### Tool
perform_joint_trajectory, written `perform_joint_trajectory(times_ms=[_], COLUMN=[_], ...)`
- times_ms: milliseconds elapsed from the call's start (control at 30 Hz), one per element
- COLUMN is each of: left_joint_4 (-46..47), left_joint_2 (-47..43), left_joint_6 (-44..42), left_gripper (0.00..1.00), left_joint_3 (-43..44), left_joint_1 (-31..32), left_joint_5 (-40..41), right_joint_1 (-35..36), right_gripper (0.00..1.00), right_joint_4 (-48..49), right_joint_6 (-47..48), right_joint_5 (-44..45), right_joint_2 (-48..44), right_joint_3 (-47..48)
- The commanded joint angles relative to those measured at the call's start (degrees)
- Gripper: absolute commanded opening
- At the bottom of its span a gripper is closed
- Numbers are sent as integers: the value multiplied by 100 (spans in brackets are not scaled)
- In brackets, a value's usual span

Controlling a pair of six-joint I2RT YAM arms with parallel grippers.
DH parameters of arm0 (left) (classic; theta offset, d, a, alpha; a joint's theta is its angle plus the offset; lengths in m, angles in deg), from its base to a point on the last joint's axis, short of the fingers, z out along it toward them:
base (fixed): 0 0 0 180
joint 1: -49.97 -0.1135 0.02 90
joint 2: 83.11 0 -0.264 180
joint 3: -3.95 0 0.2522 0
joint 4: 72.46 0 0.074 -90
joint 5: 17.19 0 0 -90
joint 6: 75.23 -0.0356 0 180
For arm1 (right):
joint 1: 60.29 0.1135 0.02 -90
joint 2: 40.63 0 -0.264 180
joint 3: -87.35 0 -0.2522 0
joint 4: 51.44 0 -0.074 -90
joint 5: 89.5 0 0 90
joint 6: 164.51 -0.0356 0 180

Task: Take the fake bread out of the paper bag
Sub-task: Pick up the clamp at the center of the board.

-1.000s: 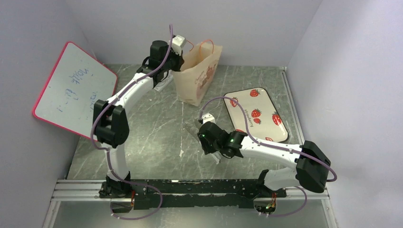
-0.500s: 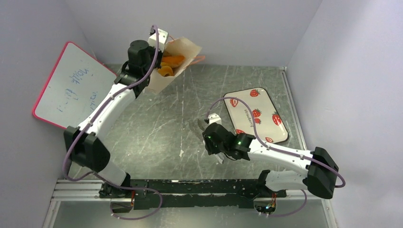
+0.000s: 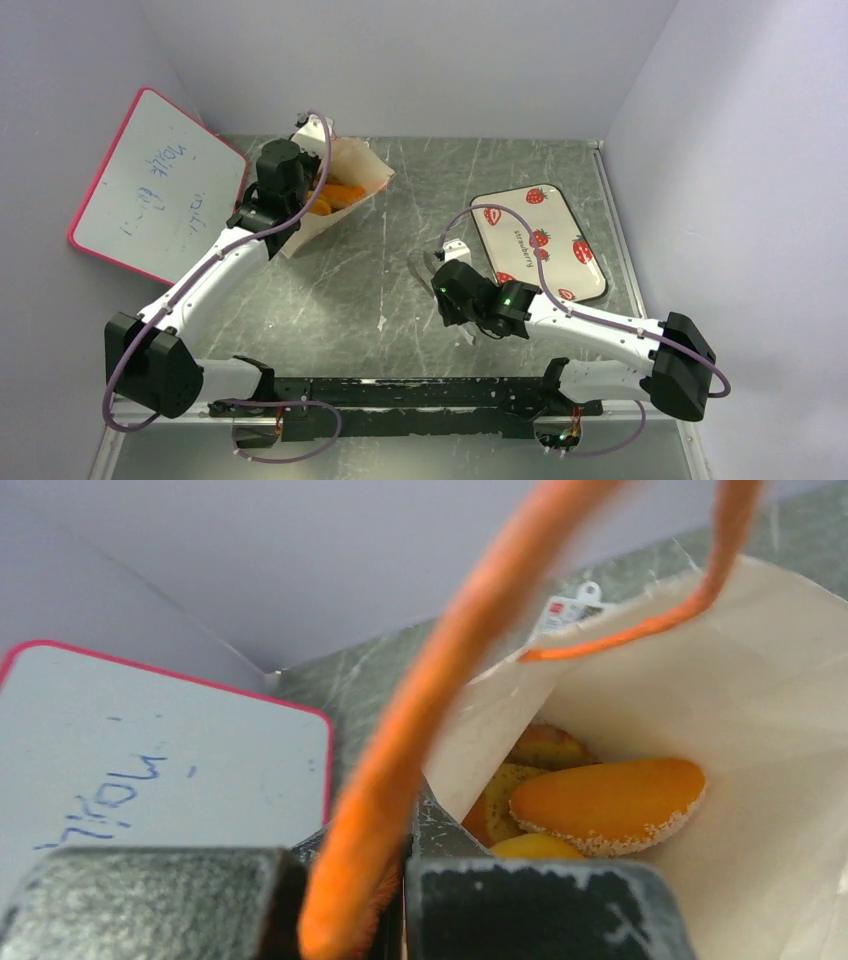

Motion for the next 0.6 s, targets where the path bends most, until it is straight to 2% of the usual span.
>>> perform_joint_trajectory(times_ms=[0, 100, 233, 433, 567], left_joint_4=[1240, 1843, 2585, 2424, 1944], left_joint_2=[-104, -37, 87, 114, 113], left_joint_6=[-568, -941, -1350, -1067, -519], left_gripper=[7, 7, 7, 7, 7], left_joint_3=[177, -137, -680, -1030, -1178], left_joint_1=[41, 269, 886, 1811, 2217], left_joint_5=[770, 1220, 1593, 1866, 2092], right_joint_1=[24, 0, -151, -425, -533], right_gripper=[38, 37, 38, 38, 38], right_joint_4=[30, 5, -51, -192, -338], right_joint_6=[55, 127, 173, 258, 297], right_joint_5=[245, 341, 414, 467, 614], right_joint_2=[-87, -77, -131, -308, -503], right_joint_3=[123, 185, 253, 354, 451])
